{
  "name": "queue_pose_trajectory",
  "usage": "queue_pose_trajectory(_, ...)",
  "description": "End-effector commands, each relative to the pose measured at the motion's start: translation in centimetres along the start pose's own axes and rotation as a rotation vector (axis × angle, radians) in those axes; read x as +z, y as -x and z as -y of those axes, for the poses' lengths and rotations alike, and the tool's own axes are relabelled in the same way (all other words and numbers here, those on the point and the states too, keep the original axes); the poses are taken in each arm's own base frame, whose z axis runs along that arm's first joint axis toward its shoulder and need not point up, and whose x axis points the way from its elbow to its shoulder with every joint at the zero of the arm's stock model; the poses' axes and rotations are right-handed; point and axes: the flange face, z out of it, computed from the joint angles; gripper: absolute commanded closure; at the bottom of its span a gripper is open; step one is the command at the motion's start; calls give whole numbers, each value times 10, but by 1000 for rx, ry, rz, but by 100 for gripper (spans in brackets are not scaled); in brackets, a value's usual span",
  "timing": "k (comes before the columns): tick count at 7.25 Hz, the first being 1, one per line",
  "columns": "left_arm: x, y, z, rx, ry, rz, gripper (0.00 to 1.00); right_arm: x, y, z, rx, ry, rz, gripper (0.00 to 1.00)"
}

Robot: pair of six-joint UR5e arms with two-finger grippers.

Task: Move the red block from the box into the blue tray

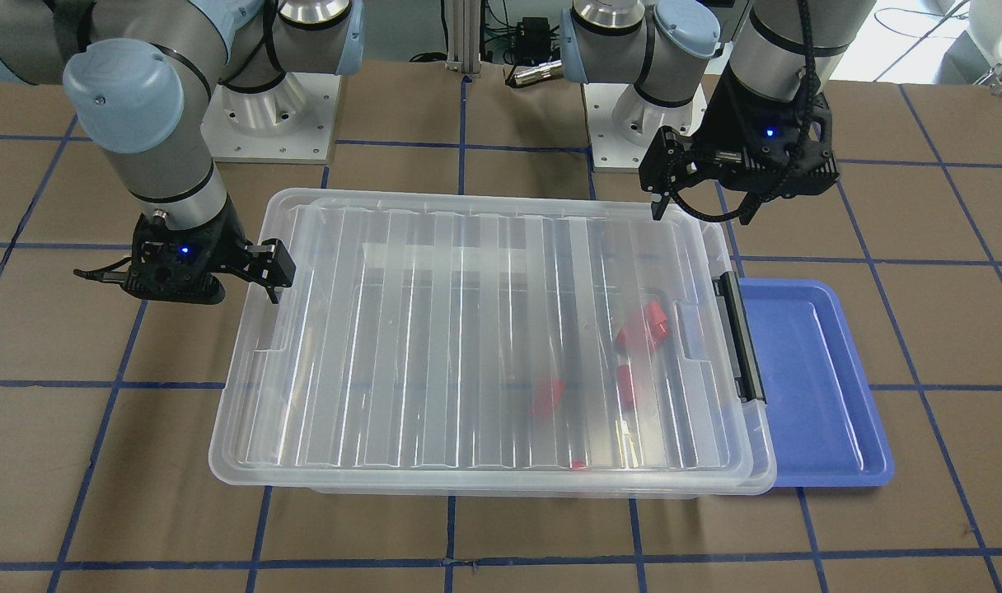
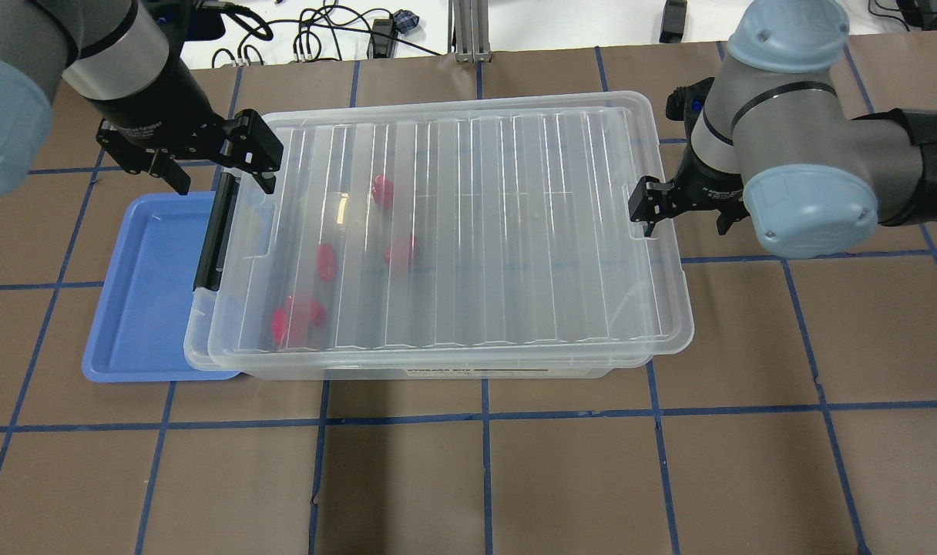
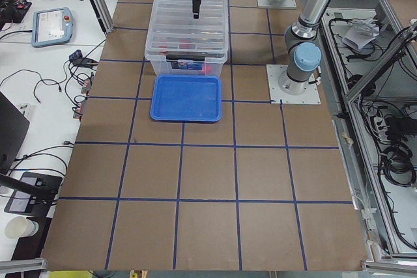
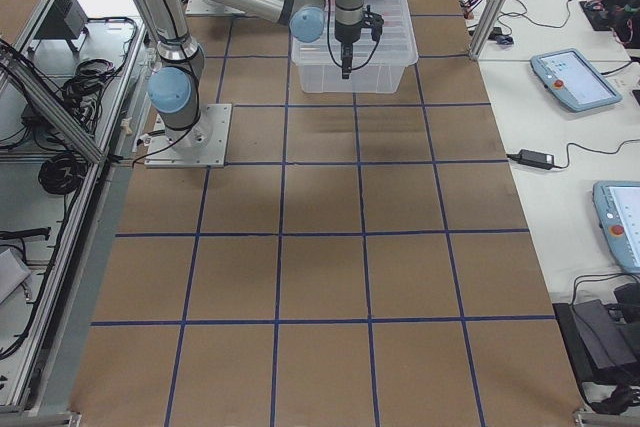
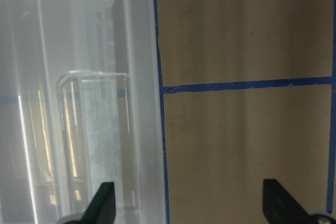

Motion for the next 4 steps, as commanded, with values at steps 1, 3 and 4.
queue_pose_trajectory(1, -2, 0, 0, -4, -4, 0, 0, 1, -2, 3, -1, -9, 1, 0)
queue_pose_trajectory(3, -7, 2, 3, 1, -13, 5, 0, -1, -6, 5, 3, -23, -7, 0)
queue_pose_trajectory(4, -4, 1, -3, 18, -4, -5, 0, -1, -7, 5, 3, -25, -11, 0)
